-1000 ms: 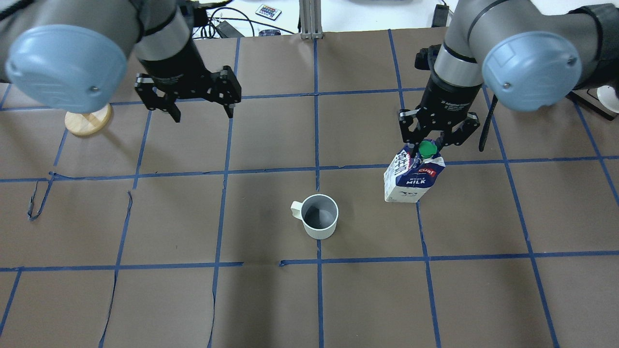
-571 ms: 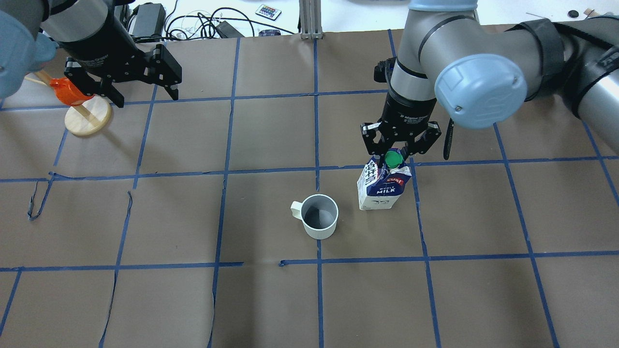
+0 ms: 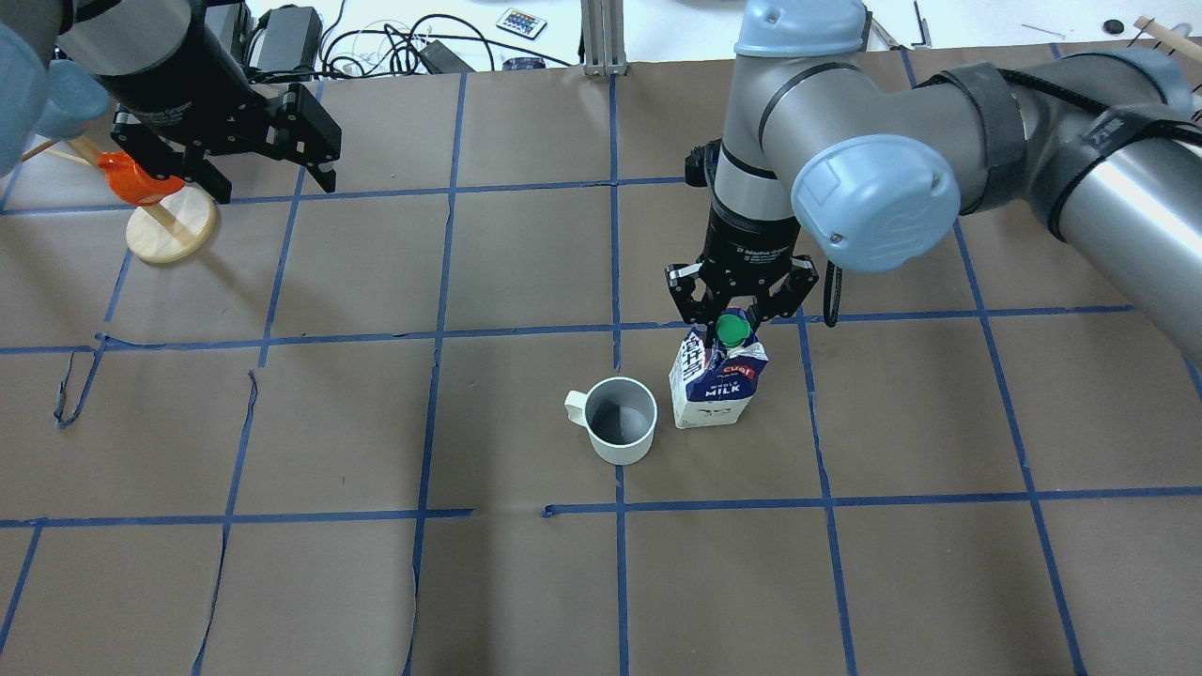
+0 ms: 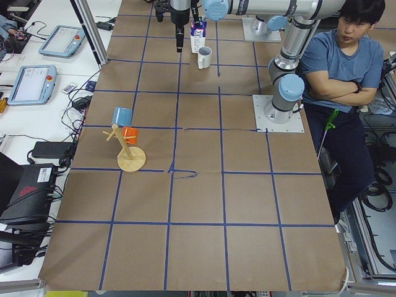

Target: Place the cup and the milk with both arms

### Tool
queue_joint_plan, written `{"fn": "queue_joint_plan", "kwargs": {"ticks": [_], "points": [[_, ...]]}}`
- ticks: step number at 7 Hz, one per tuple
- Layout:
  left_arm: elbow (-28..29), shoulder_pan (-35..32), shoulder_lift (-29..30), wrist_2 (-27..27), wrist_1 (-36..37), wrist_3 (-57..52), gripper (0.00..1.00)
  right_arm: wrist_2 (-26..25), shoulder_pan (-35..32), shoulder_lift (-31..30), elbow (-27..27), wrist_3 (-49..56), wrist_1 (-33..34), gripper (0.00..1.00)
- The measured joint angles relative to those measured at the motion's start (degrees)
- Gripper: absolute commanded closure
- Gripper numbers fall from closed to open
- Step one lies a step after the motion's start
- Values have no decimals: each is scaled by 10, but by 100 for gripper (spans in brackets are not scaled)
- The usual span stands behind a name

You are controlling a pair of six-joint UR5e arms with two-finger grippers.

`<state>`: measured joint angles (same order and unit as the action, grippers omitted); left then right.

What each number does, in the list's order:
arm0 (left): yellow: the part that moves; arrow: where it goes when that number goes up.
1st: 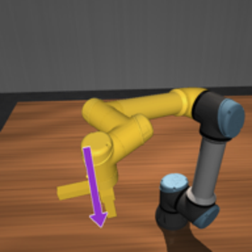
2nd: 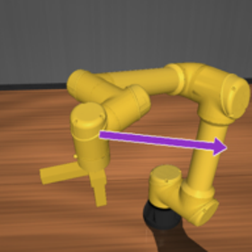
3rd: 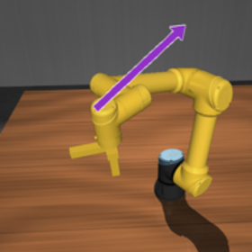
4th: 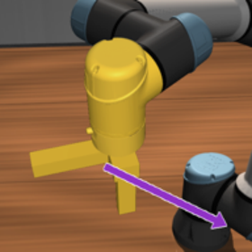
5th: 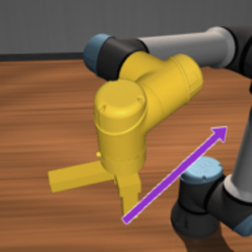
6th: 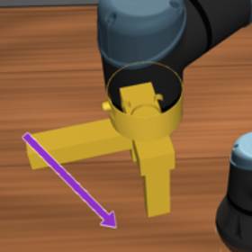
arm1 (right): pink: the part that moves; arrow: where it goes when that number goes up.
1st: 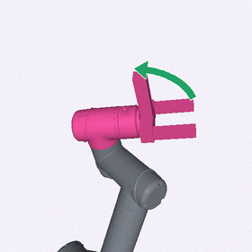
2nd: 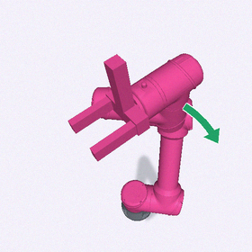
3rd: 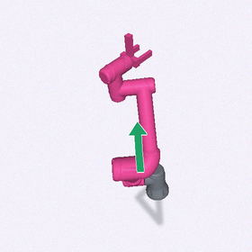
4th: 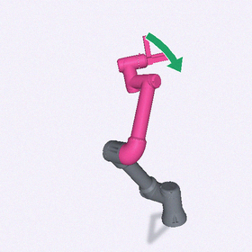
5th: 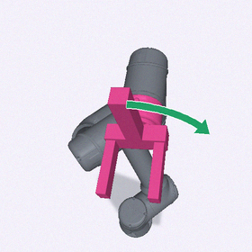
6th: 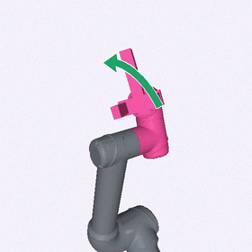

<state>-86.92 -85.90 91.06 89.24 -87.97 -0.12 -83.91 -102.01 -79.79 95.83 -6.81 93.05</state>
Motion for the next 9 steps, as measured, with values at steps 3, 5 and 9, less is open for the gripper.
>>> {"fn": "queue_joint_plan", "kwargs": {"ticks": [3,5,9], "points": [[-3,0,-2,1,0,-1,0,1,-8,7,1,-29,4,60],[-4,0,-3,1,0,-1,0,5,-10,11,1,-49,3,55],[-3,0,-4,0,0,-1,0,22,-11,13,1,-69,4,0]]}}
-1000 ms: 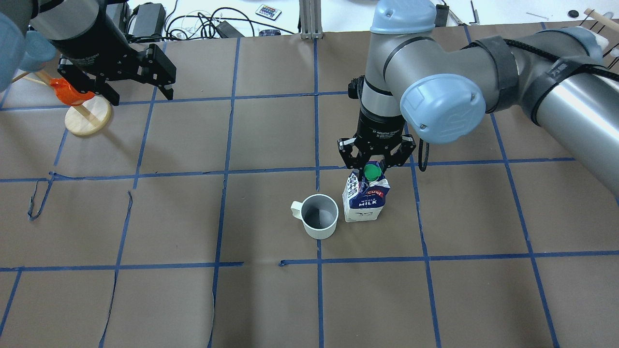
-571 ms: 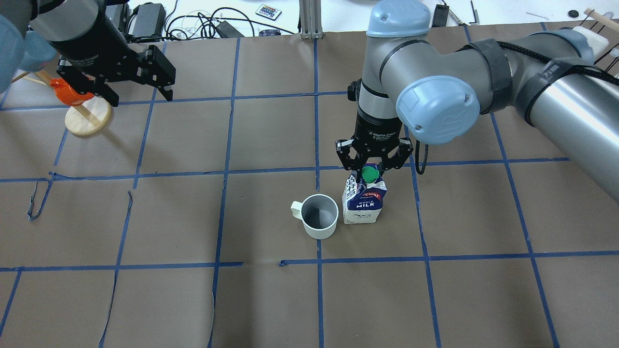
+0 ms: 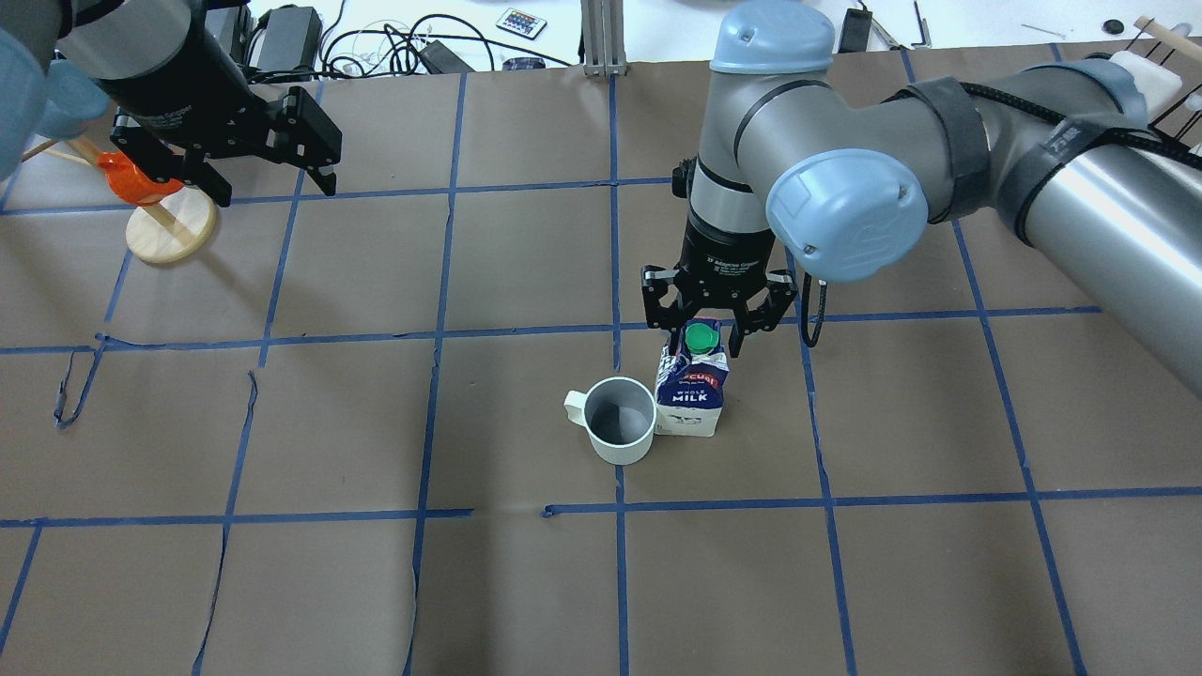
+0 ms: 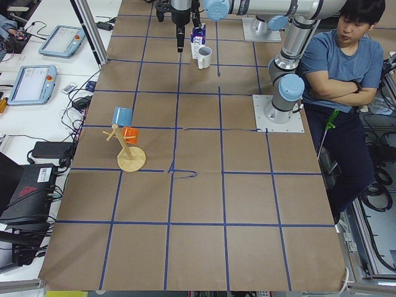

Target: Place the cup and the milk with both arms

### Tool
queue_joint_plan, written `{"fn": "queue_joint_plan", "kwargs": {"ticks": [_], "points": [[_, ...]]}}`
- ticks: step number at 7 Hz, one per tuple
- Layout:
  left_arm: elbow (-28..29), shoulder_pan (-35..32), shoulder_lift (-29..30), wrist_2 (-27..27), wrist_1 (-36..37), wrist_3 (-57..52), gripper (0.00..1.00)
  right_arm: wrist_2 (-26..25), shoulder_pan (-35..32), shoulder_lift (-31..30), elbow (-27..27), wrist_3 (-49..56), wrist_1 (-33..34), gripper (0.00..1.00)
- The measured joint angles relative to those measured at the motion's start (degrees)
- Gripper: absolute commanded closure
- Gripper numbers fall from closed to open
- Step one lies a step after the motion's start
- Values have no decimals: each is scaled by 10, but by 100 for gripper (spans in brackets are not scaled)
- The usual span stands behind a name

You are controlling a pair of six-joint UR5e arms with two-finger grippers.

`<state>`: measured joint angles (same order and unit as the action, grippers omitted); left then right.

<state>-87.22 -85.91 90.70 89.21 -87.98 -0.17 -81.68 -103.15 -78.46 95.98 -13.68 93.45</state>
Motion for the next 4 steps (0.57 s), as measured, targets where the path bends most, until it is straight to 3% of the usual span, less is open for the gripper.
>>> {"fn": "queue_joint_plan", "kwargs": {"ticks": [4], "points": [[1,2,0,1,0,0,0,-41,14,-12,-33,15,-12,0]]}}
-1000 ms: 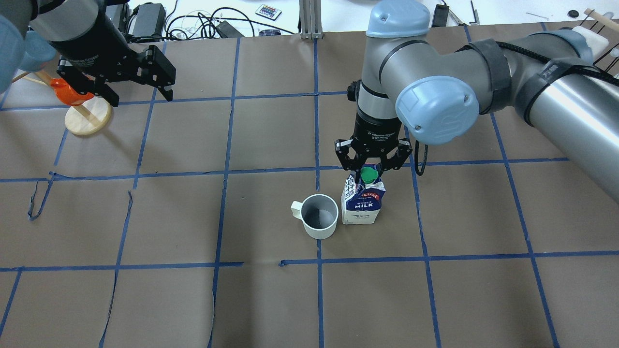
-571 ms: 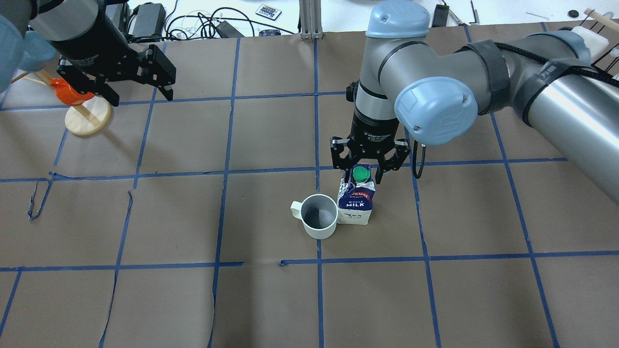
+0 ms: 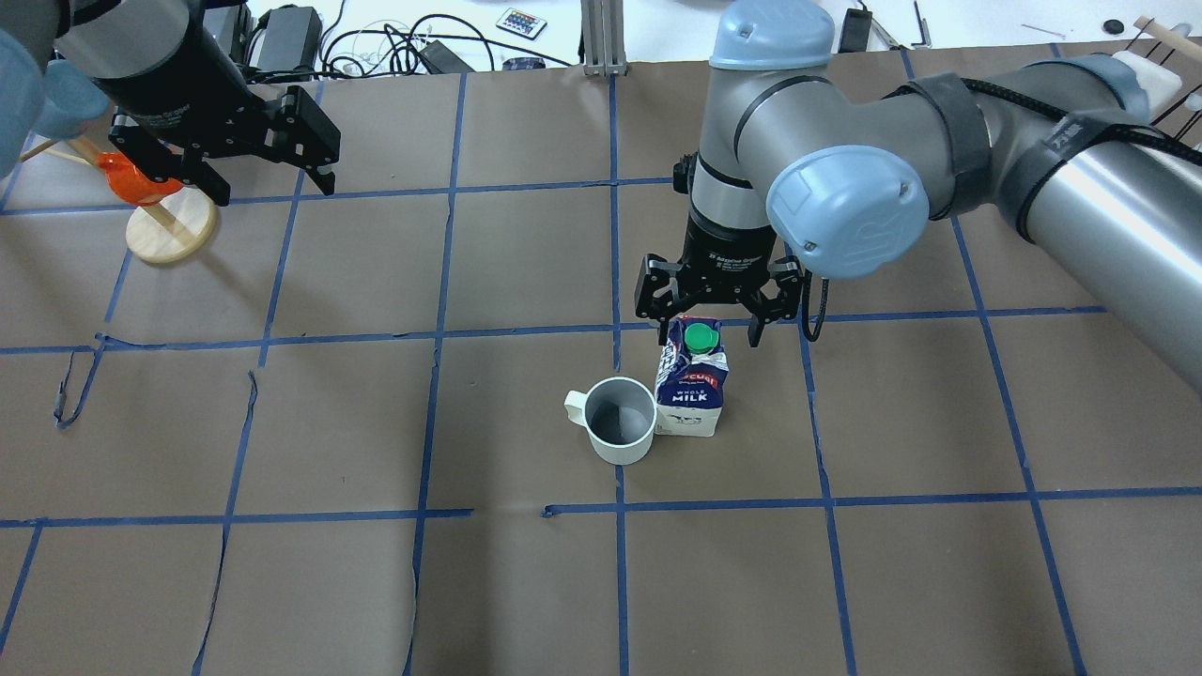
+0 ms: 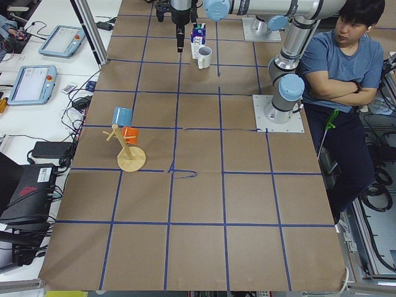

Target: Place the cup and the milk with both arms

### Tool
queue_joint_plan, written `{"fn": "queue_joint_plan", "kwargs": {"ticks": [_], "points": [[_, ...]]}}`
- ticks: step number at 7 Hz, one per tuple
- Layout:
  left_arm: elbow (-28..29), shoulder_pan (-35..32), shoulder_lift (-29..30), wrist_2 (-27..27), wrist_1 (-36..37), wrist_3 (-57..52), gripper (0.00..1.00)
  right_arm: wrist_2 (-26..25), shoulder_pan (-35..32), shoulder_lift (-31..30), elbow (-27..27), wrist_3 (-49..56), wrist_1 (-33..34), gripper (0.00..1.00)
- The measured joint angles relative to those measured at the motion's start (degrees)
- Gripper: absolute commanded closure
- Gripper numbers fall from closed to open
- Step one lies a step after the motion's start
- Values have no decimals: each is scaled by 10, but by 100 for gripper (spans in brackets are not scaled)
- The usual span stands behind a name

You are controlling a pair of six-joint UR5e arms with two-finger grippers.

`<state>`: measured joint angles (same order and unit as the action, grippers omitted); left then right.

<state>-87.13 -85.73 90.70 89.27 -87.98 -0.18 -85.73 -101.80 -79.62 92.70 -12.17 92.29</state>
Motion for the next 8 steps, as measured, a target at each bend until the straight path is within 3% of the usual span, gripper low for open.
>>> {"fn": "queue_joint_plan", "kwargs": {"ticks": [8], "points": [[1,0,0,1,0,0,0,-64,74,-100,-25,77,-73,0]]}}
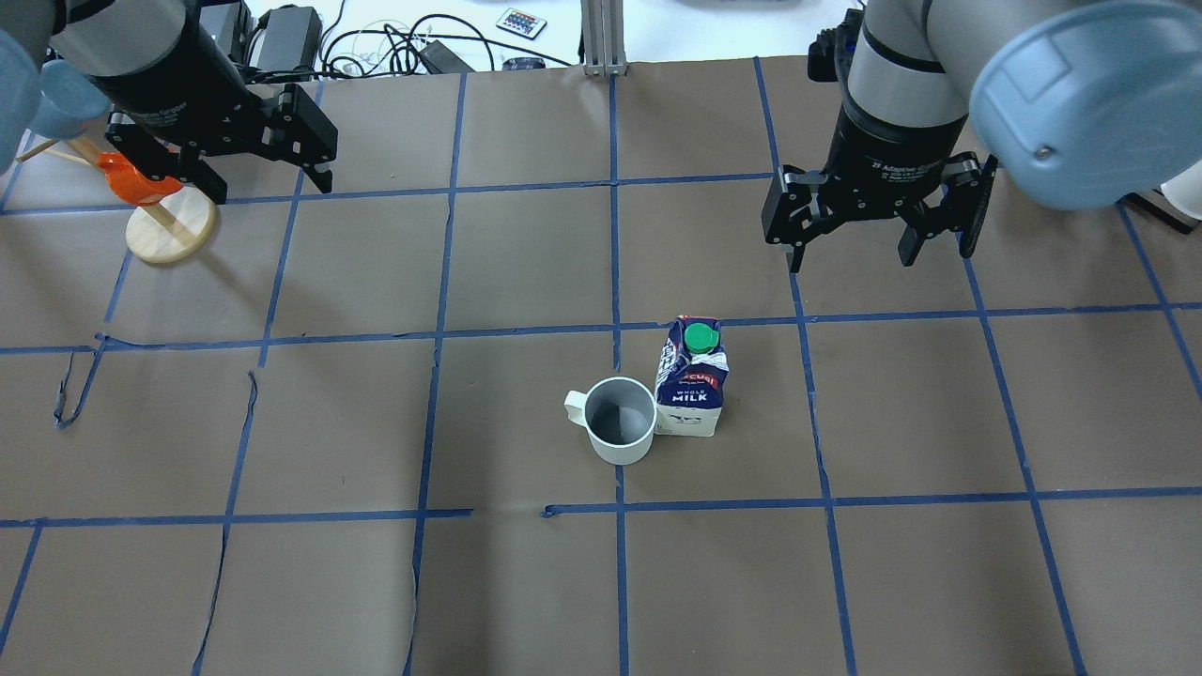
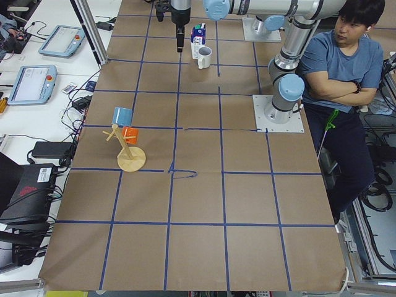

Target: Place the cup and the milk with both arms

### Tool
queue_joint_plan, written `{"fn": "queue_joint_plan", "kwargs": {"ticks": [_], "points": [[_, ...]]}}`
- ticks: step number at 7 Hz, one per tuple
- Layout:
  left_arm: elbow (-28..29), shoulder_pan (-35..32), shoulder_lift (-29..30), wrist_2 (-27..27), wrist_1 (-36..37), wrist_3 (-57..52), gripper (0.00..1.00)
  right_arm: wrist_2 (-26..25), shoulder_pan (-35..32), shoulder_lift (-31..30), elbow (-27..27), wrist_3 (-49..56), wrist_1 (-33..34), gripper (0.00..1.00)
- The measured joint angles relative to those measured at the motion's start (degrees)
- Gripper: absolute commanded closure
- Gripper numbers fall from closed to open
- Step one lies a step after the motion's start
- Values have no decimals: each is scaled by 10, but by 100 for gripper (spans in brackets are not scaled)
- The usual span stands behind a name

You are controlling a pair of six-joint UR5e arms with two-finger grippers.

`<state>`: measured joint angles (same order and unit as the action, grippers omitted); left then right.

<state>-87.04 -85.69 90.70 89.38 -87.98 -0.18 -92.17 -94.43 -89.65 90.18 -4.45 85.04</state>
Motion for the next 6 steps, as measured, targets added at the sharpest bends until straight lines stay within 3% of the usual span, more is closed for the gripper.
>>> {"fn": "queue_joint_plan", "kwargs": {"ticks": [2,6], "points": [[0,0,0,0,0,0,0,2,52,-8,0,61,-6,0],[0,0,-1,0,0,0,0,3,66,-15,2,75,-9,0]]}}
